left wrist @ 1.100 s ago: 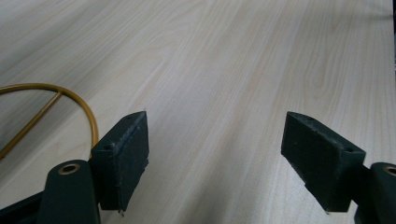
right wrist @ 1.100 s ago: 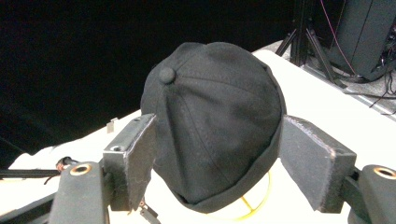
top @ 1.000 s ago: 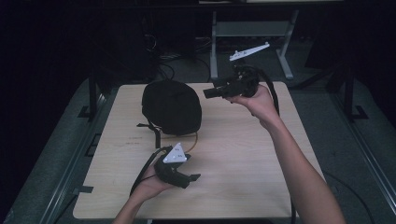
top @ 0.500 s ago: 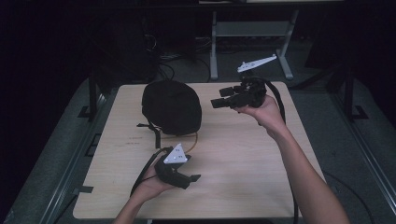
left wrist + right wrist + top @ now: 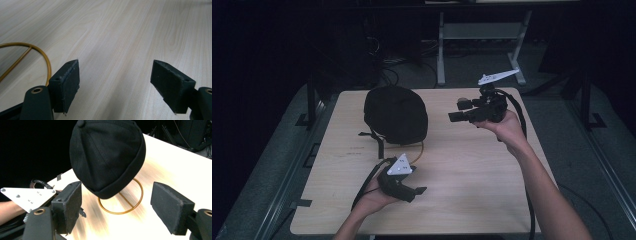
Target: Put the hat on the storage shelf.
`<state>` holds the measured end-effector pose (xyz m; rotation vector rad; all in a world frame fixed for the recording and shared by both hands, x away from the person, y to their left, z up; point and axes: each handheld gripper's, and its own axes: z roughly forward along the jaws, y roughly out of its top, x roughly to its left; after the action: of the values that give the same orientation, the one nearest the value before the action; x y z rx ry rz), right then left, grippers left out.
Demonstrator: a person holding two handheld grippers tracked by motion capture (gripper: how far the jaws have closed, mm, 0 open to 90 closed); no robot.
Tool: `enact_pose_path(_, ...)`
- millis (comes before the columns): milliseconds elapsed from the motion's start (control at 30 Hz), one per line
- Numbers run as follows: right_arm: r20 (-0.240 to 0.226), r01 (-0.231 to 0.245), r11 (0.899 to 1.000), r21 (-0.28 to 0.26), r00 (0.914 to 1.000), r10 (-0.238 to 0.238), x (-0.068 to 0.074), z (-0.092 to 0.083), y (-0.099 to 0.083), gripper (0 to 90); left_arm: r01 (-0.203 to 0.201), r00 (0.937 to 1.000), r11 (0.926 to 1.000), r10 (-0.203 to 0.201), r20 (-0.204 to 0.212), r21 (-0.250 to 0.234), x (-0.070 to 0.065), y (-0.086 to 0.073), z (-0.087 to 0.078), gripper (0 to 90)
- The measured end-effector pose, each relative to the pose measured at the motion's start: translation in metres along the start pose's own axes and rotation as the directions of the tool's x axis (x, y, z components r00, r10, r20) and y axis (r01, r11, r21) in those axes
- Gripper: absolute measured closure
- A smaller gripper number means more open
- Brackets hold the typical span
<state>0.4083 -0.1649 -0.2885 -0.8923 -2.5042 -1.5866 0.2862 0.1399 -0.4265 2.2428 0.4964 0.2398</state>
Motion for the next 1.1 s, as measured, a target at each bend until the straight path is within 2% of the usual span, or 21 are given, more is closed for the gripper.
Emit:
enact_pose_path(367,0.0,-0.025,1.0,-0.008,0.9997,0.025,-0.006,-0.011,-0.025,23.7,0.002,1.0,1.0,-0.002,0.0,0.004,0.0,-0.001,0.0,23.2)
enact_pose_path(467,0.006,-0.031,0.999,-0.006,0.9995,0.031,-0.008,-0.015,-0.032,23.3,-0.012,0.9999,0.9998,0.012,-0.001,0.019,0.001,-0.001,0.0,23.2)
enact_pose_path(733,0.014,-0.051,0.999,-0.011,0.9986,0.051,-0.011,-0.026,-0.048,22.3,-0.001,1.0,0.9999,0.001,0.002,0.013,-0.001,-0.001,0.002,23.2)
enact_pose_path(1100,0.025,-0.079,0.997,-0.004,0.9966,0.079,-0.015,-0.036,-0.079,21.7,-0.007,1.0,0.9999,0.007,0.003,0.014,-0.001,-0.001,0.003,23.2)
